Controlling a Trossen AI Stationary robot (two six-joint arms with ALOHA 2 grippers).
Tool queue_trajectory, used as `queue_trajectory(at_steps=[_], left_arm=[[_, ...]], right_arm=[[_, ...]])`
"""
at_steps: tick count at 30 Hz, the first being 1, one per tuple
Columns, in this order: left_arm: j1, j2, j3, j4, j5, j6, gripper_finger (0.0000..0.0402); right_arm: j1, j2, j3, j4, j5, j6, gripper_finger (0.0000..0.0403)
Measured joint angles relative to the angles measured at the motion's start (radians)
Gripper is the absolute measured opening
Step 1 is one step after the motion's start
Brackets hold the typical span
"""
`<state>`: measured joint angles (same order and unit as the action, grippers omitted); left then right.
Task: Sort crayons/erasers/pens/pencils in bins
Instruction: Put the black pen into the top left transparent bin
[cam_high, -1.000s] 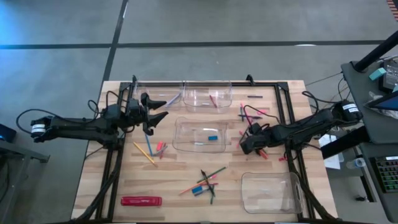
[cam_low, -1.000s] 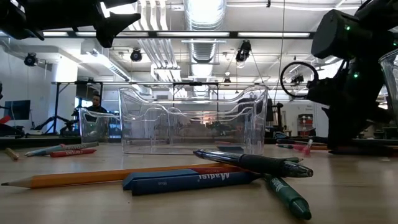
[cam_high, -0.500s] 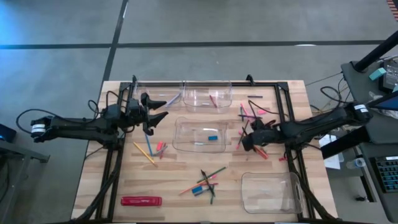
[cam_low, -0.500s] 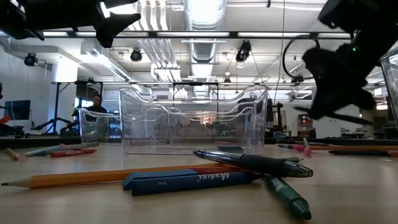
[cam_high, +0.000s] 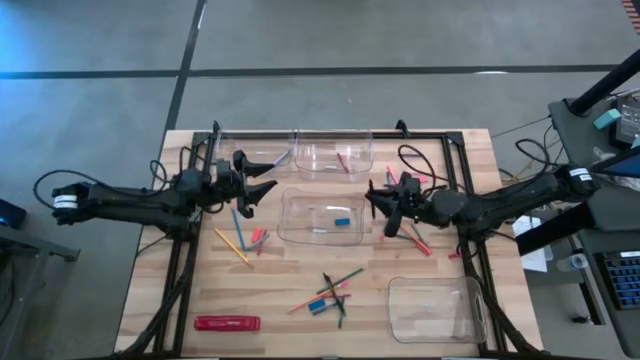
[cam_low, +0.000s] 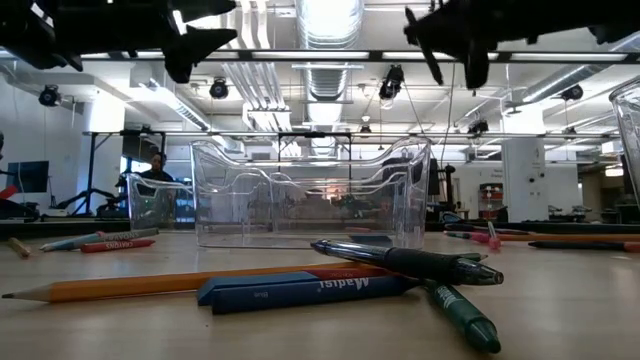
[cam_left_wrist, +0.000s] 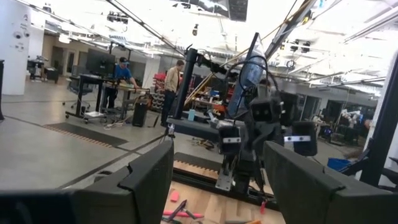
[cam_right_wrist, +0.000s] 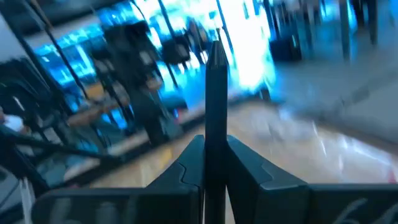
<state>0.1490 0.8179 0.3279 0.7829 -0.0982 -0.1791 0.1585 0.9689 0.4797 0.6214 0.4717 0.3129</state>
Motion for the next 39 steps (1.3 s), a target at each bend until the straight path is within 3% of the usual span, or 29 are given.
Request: queue_trajectory(at_steps=[5,12,22,39], left_arm=[[0.0,0.096,0.016,0.091,0.0,-0.015,0.0232],[0.0,0.264,0.103,0.099,0.042,-0.024,0.0232],[-0.002,0.486,0.256,0.099,0.22,-0.027,0.0232],[-0.027,0.692,0.412,0.096,0.269,-0.027,0.0232]], right_arm=[[-0.024,0.082,0.017,0.171,0.0,-0.099,0.0033],[-0.071,0.191,0.128,0.171,-0.043,-0.138,0.0034],[-0.089,0.334,0.303,0.169,-0.133,-0.22,0.0034],[-0.1,0.449,0.419,0.132,-0.17,-0.22,0.0034]])
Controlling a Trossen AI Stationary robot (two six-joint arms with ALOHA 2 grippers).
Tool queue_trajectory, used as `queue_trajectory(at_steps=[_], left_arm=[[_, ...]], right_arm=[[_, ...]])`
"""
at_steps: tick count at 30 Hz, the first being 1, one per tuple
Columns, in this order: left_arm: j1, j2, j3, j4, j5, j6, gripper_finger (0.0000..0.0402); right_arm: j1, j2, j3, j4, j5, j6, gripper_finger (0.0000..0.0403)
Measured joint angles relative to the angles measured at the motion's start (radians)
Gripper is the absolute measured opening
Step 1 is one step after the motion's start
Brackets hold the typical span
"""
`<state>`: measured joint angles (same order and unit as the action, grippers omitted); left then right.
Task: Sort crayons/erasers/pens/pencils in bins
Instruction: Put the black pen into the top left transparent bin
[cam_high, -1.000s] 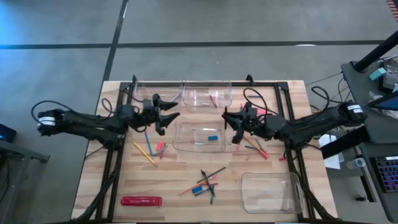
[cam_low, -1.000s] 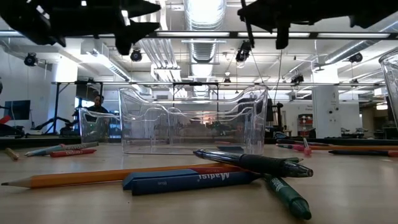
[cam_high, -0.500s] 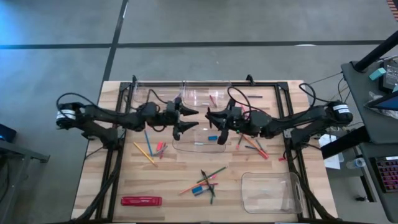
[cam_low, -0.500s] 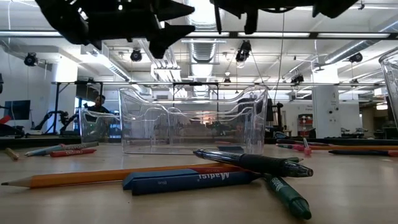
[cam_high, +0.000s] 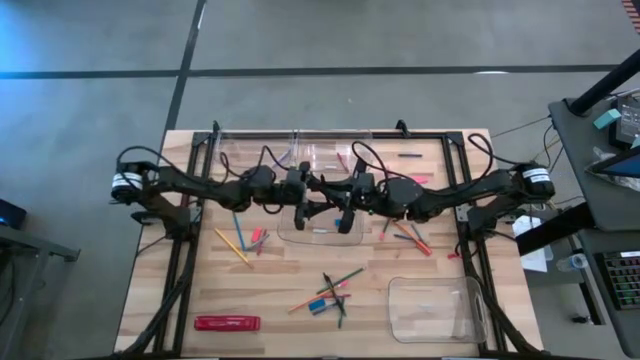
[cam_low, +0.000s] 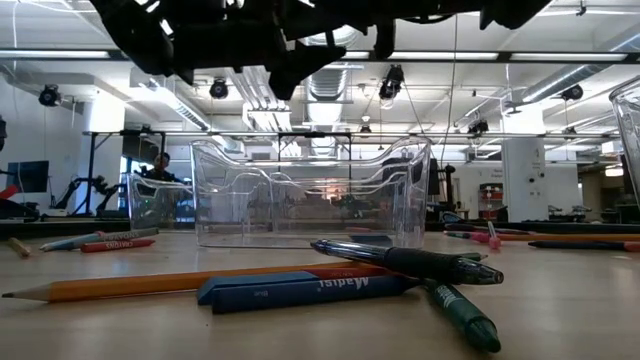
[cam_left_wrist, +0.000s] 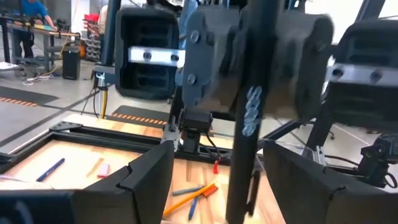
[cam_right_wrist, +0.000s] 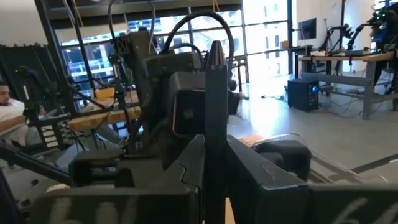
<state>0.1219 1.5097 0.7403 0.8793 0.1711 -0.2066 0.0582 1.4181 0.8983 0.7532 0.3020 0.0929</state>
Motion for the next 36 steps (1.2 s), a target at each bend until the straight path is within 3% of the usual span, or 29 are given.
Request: queue_trajectory(at_steps=[5,12,17,20,23,25,27,32,34,36], left_arm=[[0.0,0.001,-0.001,-0.008,0.0,0.003,0.0187],[-0.001,-0.02,-0.009,-0.007,0.005,0.002,0.003],[0.0,-0.021,-0.009,-0.007,0.002,0.003,0.0038],[0.007,-0.046,-0.013,-0.033,-0.001,0.016,0.0044],[0.023,-0.119,-0.013,-0.183,-0.044,0.059,0.004],[0.034,-0.186,-0.014,-0.334,-0.139,0.1,0.0038],[0.035,-0.26,-0.014,-0.486,-0.301,0.162,0.0038],[0.051,-0.401,0.0,-0.836,-0.872,0.366,0.0038],[0.088,-0.435,0.0,-0.932,-0.972,0.422,0.0037],[0.147,-0.453,0.0,-1.03,-0.972,0.432,0.0037]], right_arm=[[0.0,-0.004,0.0,-0.015,0.0,0.0,0.0034],[-0.001,-0.008,-0.002,-0.02,0.006,-0.013,0.0034],[0.0,-0.011,-0.002,-0.028,0.015,-0.056,0.0057],[0.0,-0.032,-0.002,-0.093,0.013,-0.064,0.0096],[0.0,-0.068,-0.002,-0.186,0.013,-0.064,0.0143],[0.0,-0.099,-0.002,-0.252,0.013,-0.06,0.0172],[0.0,-0.129,-0.002,-0.304,0.013,-0.055,0.0196],[0.0,-0.167,-0.002,-0.404,0.013,-0.025,0.0229],[0.0,-0.165,-0.003,-0.419,0.013,-0.014,0.0235],[0.0,-0.159,-0.003,-0.415,0.013,0.006,0.0238]])
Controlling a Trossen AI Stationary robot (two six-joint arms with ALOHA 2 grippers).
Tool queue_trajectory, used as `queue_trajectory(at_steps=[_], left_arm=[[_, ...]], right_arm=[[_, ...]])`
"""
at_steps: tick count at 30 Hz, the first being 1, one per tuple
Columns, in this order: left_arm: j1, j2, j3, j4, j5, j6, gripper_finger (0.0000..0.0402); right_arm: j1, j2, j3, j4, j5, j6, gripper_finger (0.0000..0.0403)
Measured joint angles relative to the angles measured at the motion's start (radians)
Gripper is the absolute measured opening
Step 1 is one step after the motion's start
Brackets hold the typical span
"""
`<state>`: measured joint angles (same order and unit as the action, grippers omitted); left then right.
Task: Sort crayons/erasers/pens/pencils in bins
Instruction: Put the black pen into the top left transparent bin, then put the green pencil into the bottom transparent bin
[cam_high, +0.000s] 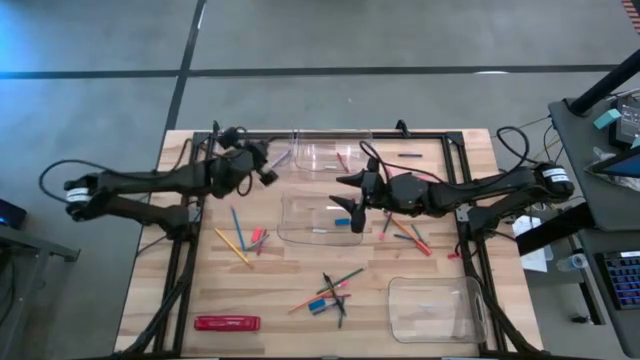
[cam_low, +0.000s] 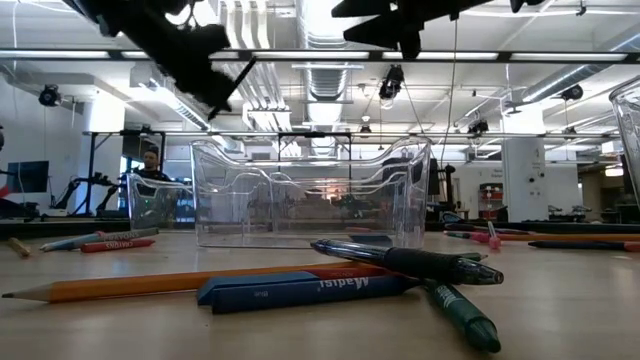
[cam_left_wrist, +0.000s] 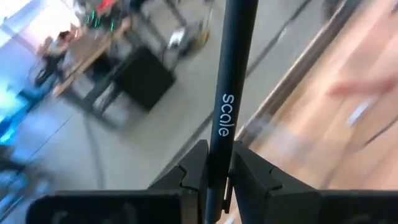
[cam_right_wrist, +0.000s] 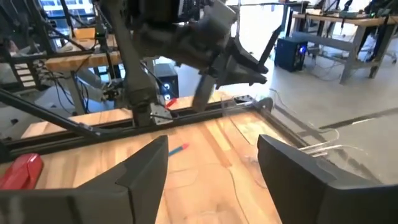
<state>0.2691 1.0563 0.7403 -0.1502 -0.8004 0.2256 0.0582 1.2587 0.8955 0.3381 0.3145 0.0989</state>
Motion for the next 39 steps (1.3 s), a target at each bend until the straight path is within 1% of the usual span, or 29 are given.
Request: queue_trajectory(at_steps=[4,6,8,10,14,16,18,20,22,24,27,29,31,33,35,37,39], left_arm=[[0.149,0.032,-0.005,-0.18,0.048,0.001,0.0037],[0.222,0.067,-0.003,-0.23,0.091,0.027,0.0037],[0.276,0.111,0.003,-0.255,0.14,0.06,0.0037],[0.314,0.156,0.006,-0.261,0.165,0.085,0.0037],[0.349,0.242,0.027,-0.26,0.178,0.12,0.0043],[0.354,0.278,0.04,-0.261,0.175,0.122,0.0059],[0.353,0.304,0.058,-0.258,0.14,0.122,0.0083],[0.353,0.314,0.071,-0.262,0.114,0.122,0.0114],[0.353,0.309,0.086,-0.261,0.111,0.122,0.0148],[0.349,0.283,0.096,-0.27,0.111,0.105,0.0181],[0.336,0.205,0.117,-0.298,0.13,-0.003,0.0219],[0.32,0.122,0.119,-0.299,0.21,-0.068,0.0231],[0.298,0.029,0.107,-0.259,0.375,-0.13,0.0235],[0.266,-0.069,0.066,-0.153,0.564,-0.184,0.0236],[0.215,-0.161,-0.009,0.019,0.691,-0.231,0.0237],[0.145,-0.232,-0.1,0.204,0.739,-0.261,0.0237],[0.068,-0.287,-0.201,0.388,0.742,-0.275,0.0237]], right_arm=[[0.0,0.006,-0.001,-0.004,0.0,0.045,0.0239],[0.0,0.006,-0.005,-0.013,0.0,0.061,0.024],[0.0,0.006,-0.008,-0.013,0.0,0.066,0.0239],[0.0,0.006,-0.013,-0.019,0.0,0.066,0.0238],[0.0,0.006,-0.018,-0.047,0.0,0.069,0.0234],[0.0,0.006,-0.018,-0.06,0.0,0.068,0.0233],[0.0,0.006,-0.018,-0.078,0.0,0.068,0.0233],[0.0,0.006,-0.019,-0.091,0.0,0.068,0.0233],[0.0,0.006,-0.019,-0.111,0.0,0.065,0.0233],[0.0,0.003,-0.019,-0.143,0.0,0.065,0.0233],[0.0,-0.018,-0.019,-0.242,0.0,0.07,0.0232],[0.0,-0.042,-0.019,-0.349,0.001,0.096,0.0233],[0.0,-0.063,-0.019,-0.464,0.016,0.142,0.0233],[0.001,-0.083,-0.019,-0.616,0.055,0.2,0.0232],[0.0,-0.106,-0.019,-0.757,0.092,0.286,0.0231],[0.0,-0.118,-0.019,-0.914,0.129,0.408,0.023],[0.0,-0.126,-0.019,-1.05,0.157,0.536,0.0231]])
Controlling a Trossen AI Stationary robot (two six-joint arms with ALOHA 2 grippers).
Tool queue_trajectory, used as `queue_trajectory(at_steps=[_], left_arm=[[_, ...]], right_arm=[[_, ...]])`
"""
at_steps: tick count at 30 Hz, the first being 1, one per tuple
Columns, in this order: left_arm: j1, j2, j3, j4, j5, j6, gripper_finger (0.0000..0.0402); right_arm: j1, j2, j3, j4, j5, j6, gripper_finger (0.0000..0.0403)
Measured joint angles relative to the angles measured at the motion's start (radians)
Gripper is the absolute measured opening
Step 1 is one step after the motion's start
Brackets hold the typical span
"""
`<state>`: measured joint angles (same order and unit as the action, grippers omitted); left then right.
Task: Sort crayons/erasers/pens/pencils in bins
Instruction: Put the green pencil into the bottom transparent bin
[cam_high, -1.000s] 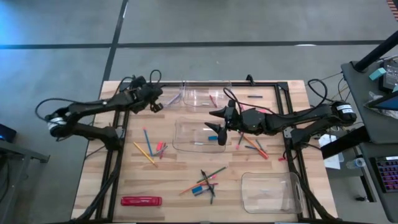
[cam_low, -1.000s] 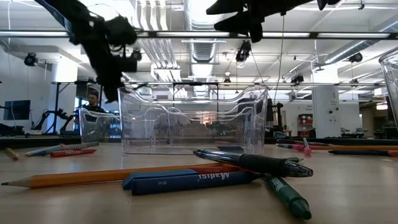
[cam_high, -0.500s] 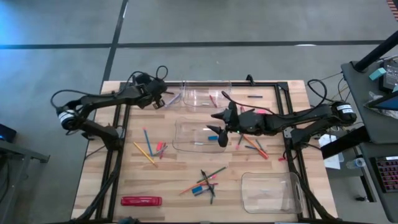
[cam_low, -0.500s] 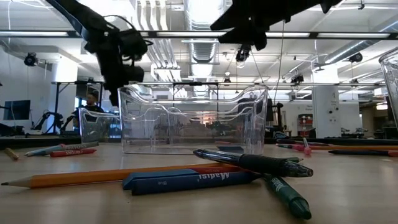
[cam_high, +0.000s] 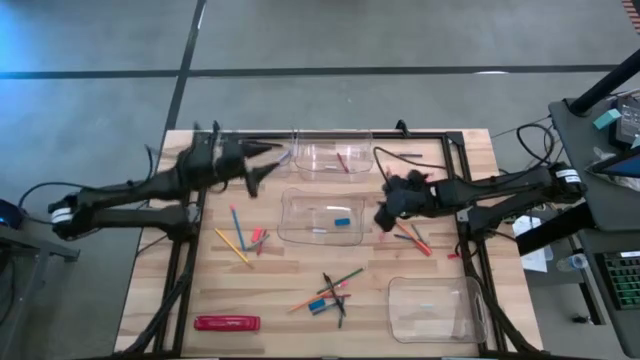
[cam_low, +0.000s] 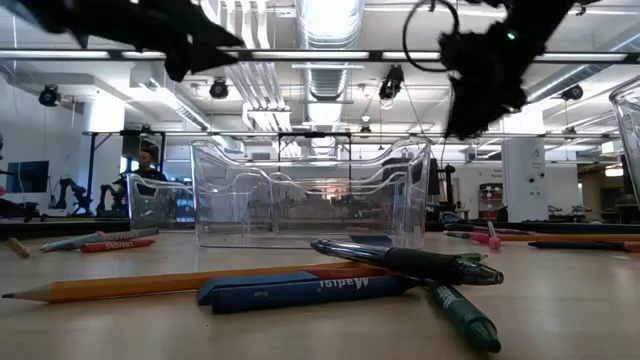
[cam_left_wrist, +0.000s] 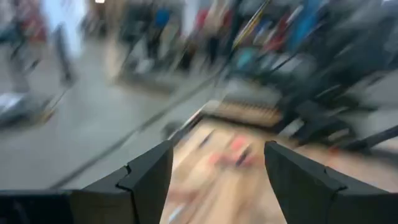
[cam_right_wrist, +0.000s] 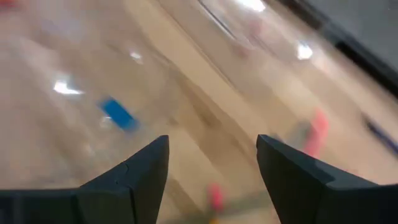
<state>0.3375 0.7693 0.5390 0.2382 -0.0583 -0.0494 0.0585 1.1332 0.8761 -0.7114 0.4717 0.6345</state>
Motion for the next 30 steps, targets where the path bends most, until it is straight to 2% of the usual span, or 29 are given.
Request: queue_trajectory(at_steps=[5,9,12,23,30], left_arm=[[-0.161,-0.032,-0.199,0.46,-0.003,-0.032,0.0237],[-0.222,0.021,-0.28,0.635,-0.05,-0.018,0.0237],[-0.222,0.064,-0.282,0.66,-0.097,-0.015,0.0237],[-0.222,0.175,-0.239,0.671,-0.1,0.037,0.0237],[-0.221,0.163,-0.236,0.671,-0.1,0.037,0.0238]], right_arm=[[-0.004,0.002,-0.024,-0.218,-0.001,0.233,0.023],[-0.031,0.0,-0.057,-0.217,-0.049,0.292,0.0228],[-0.07,0.006,-0.091,-0.168,-0.106,0.296,0.0221],[-0.204,0.007,-0.265,0.104,-0.278,0.29,0.0191],[-0.249,0.006,-0.339,0.224,-0.304,0.291,0.0189]])
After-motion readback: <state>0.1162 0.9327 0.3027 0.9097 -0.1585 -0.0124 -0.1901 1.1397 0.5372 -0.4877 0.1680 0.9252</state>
